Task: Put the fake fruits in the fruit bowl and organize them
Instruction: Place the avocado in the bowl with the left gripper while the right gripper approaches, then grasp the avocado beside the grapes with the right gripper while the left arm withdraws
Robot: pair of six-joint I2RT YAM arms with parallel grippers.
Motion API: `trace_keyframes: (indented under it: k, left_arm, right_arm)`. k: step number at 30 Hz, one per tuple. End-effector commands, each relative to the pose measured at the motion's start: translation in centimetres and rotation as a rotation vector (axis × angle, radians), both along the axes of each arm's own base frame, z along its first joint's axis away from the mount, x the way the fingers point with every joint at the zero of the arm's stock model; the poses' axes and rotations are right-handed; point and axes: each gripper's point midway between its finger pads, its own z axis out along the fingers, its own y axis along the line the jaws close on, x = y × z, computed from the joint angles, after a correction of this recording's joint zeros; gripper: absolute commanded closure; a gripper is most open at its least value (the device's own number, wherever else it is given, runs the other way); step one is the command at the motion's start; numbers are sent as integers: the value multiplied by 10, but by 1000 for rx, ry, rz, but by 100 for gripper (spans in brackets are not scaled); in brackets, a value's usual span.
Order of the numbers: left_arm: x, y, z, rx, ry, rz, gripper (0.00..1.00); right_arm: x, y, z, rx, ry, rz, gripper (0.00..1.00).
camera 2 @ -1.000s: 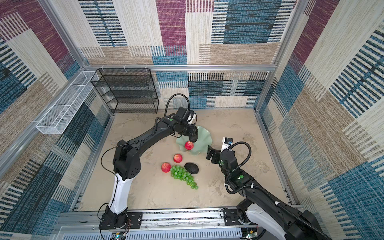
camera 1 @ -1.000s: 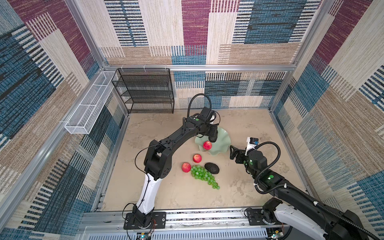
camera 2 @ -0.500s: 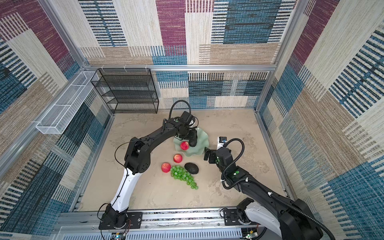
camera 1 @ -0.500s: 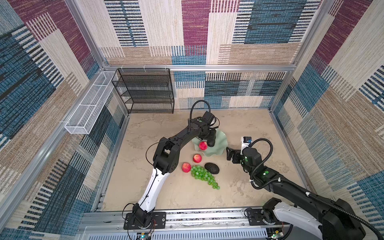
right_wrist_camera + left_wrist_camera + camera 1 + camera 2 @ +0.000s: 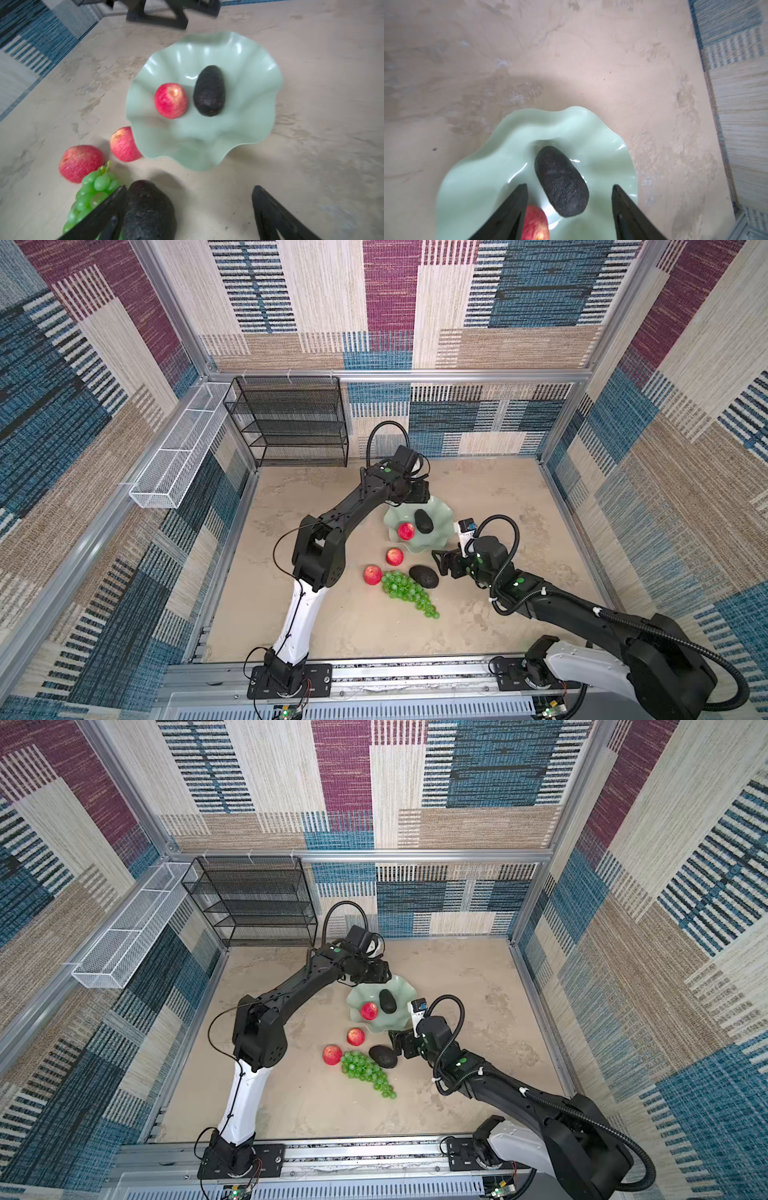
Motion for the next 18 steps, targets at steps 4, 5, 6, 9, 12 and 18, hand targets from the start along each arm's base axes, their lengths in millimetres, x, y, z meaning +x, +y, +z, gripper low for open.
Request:
trace_keyframes:
  k: [4,5,6,9,12,18]
  left_arm:
    - [-1,80,95,-192,-299,205,31]
    - [-6,98,100,-204,-323,242,31]
    - [-13,117,103,-209,-342,278,31]
    - [-34,159,104,-198,-365,354,29]
    - [-57,193,99,-157,-384,418,28]
    - [-91,234,83,-99,-381,504,24]
  right_arm:
    - [-21,36,-15,-31,7,134,7]
    - [-22,38,-20,-39,15,137,7]
    - [-22,41,-23,-45,22,142,7]
    - [-20,47,-34,-61,44,143,10]
    - [-18,49,-48,-79,82,129,15]
    - [-20,41,-72,-90,162,64,32]
